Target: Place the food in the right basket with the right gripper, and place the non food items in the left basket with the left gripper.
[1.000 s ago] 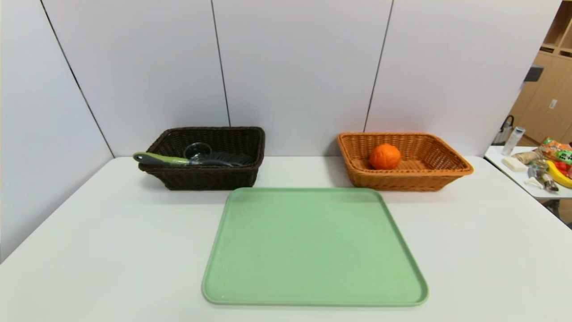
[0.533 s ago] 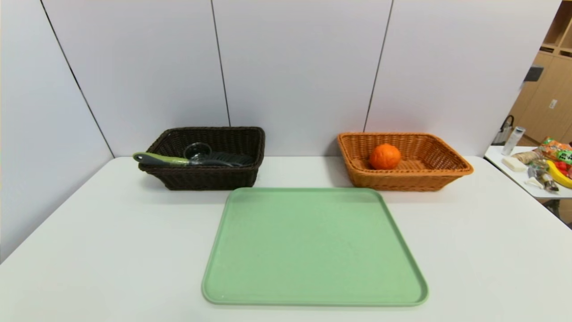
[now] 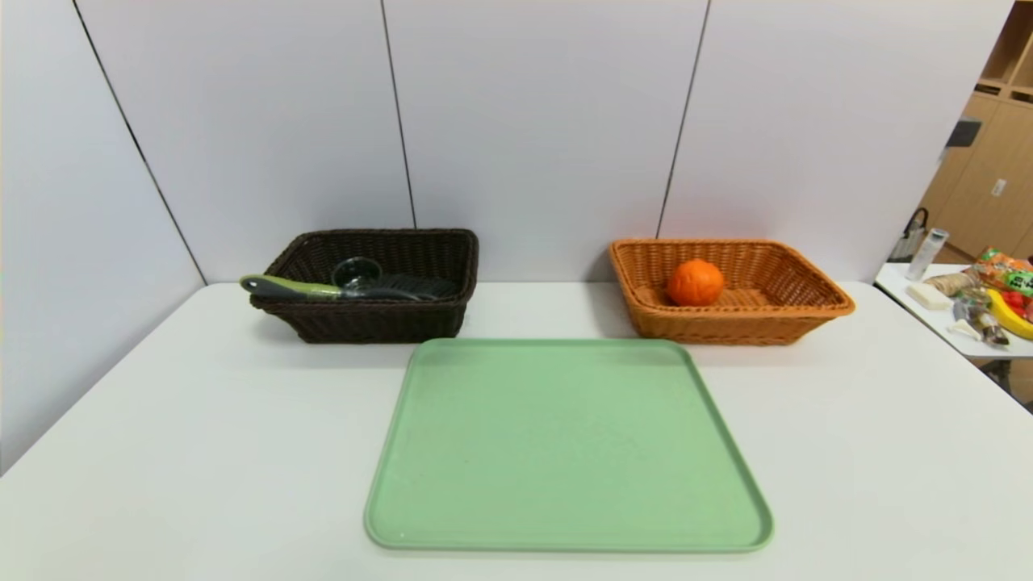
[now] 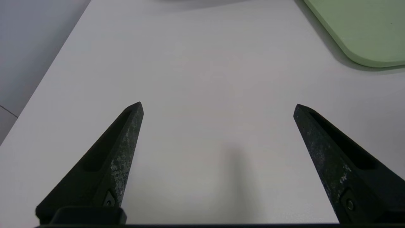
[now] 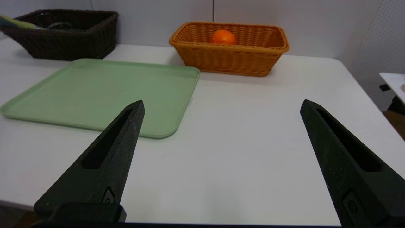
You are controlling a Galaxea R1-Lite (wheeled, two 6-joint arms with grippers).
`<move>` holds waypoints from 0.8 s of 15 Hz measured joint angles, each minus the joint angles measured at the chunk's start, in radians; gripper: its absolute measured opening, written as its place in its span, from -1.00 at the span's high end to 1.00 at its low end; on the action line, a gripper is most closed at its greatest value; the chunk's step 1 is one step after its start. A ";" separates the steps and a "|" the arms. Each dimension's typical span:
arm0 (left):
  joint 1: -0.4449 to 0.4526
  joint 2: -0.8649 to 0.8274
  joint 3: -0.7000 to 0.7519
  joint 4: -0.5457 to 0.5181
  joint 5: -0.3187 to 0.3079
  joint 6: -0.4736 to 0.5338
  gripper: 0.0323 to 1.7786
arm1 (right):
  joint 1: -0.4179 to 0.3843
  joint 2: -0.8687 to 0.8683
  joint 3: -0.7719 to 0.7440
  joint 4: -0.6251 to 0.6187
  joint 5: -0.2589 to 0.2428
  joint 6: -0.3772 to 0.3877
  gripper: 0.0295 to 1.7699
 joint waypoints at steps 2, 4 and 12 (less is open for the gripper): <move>0.000 -0.006 0.045 -0.094 0.009 0.000 -0.90 | 0.000 -0.012 0.058 -0.093 -0.057 -0.015 -0.92; -0.001 -0.012 0.061 -0.107 0.012 0.002 -0.90 | 0.000 -0.018 0.113 -0.120 -0.125 -0.074 -0.92; -0.004 -0.049 0.065 -0.069 0.011 -0.011 -0.90 | 0.000 -0.021 0.209 -0.271 -0.224 -0.208 -0.92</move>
